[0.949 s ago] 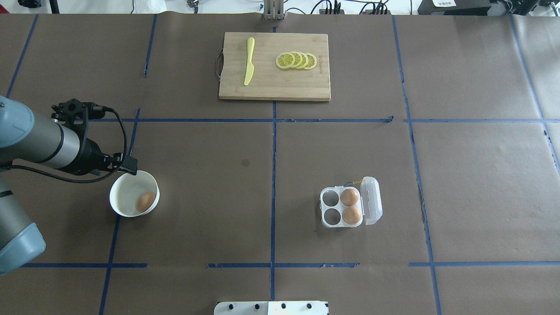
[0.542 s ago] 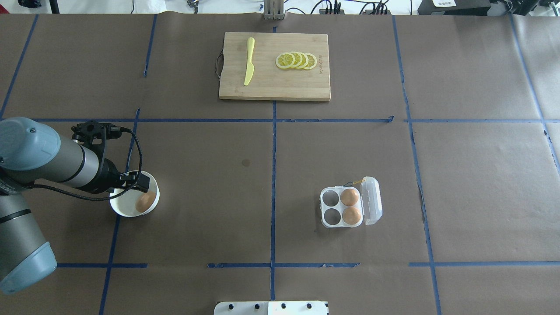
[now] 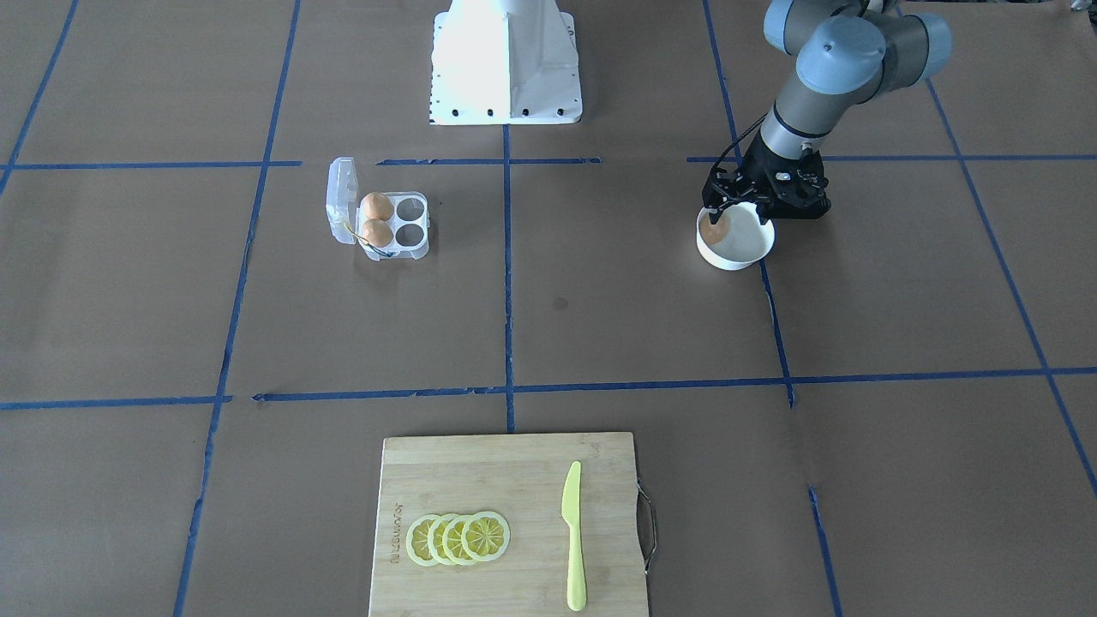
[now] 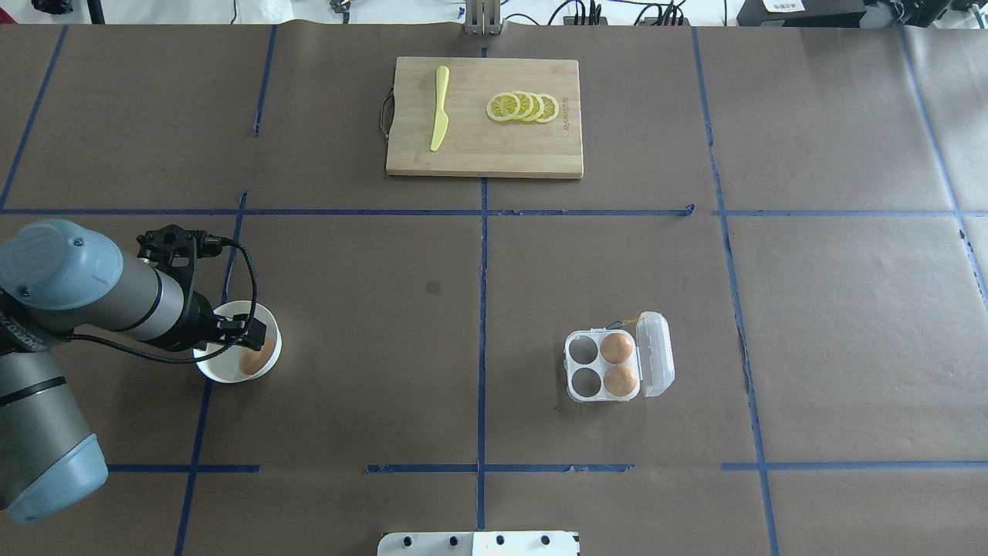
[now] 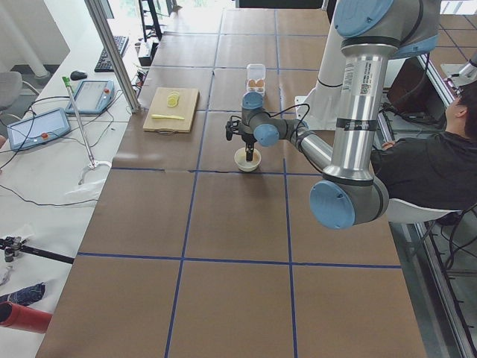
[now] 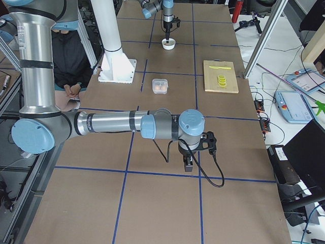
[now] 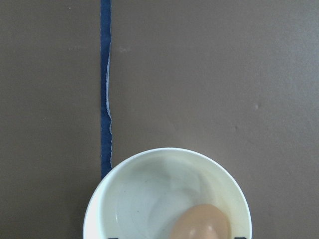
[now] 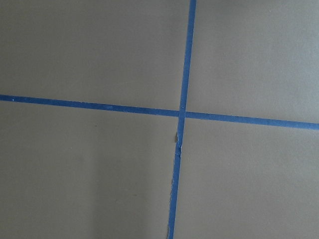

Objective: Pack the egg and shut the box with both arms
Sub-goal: 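Lower the left gripper into the bowl and close it on the brown egg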

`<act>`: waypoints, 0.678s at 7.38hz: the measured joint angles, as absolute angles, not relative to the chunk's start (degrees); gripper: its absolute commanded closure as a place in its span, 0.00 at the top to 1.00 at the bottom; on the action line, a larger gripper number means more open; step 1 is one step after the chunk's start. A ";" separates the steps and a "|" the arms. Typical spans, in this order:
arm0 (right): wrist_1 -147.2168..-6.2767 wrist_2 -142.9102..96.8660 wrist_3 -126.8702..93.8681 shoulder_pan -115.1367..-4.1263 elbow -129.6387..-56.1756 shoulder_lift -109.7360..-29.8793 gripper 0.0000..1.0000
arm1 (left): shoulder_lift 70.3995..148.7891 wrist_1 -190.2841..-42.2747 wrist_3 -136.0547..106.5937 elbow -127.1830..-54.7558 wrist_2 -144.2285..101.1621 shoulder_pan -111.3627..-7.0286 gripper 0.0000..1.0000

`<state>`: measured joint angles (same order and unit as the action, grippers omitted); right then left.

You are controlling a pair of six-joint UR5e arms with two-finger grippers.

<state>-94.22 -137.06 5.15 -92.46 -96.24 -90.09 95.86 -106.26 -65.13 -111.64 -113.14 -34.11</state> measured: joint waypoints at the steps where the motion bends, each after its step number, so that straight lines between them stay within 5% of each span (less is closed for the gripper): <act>1: -94.22 -137.06 5.15 -92.46 -96.24 -90.09 1.00 | 96.07 -106.26 -65.13 -111.26 -113.12 -33.86 0.79; 5: -94.22 -137.03 5.10 -92.47 -96.24 -90.09 1.00 | 97.27 -106.26 -65.05 -109.68 -113.12 -33.50 0.78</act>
<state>-94.22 -137.03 5.10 -92.47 -96.24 -90.09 97.27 -106.26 -65.05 -109.68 -113.12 -33.50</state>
